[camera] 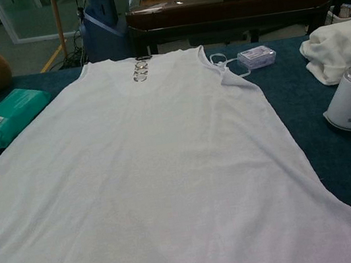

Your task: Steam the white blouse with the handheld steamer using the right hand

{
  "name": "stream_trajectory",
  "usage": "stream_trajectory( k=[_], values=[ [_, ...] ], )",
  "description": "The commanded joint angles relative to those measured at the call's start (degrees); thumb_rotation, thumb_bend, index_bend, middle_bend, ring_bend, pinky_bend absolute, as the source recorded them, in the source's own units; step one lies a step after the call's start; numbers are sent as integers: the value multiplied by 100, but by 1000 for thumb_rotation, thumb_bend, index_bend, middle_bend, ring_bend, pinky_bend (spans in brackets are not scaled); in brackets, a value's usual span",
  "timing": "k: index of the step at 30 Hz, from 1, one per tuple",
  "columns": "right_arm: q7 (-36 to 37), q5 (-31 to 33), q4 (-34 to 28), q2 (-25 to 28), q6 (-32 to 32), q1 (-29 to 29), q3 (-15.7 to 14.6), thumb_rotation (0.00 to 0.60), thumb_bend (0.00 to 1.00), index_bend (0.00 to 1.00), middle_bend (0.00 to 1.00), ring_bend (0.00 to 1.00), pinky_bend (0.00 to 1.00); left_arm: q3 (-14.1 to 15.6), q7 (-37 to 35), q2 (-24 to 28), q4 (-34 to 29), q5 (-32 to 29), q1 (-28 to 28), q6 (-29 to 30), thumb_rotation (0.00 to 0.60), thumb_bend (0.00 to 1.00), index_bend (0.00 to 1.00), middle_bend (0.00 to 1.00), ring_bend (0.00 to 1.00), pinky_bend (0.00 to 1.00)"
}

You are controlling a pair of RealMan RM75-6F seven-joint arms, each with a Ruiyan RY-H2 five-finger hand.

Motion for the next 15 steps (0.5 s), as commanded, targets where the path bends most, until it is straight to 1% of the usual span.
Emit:
stream_trajectory(
  k=[1, 4, 8, 15],
  values=[
    [464, -285, 366, -237, 298, -15, 11, 600, 682, 889, 908, 853, 800, -4, 22, 19, -25, 5, -3, 5, 600, 281, 143, 47, 97, 56],
    [776, -433, 445, -288, 380, 2, -7, 600, 682, 894, 914, 861, 804, -9, 52, 48, -66, 3, -6, 6, 600, 281, 143, 48, 97, 56],
    [983, -651, 309, -208, 402, 77, -66, 600, 682, 896, 916, 863, 804, -17, 91, 98, -125, 9, -14, 9, 600, 281, 144, 48, 97, 56],
    [1025, -981, -410, 113, 310, 331, -113, 600, 682, 899, 917, 867, 804, -3, 128, 155, -202, 87, -27, 29, 600, 281, 144, 49, 97, 56]
  ],
)
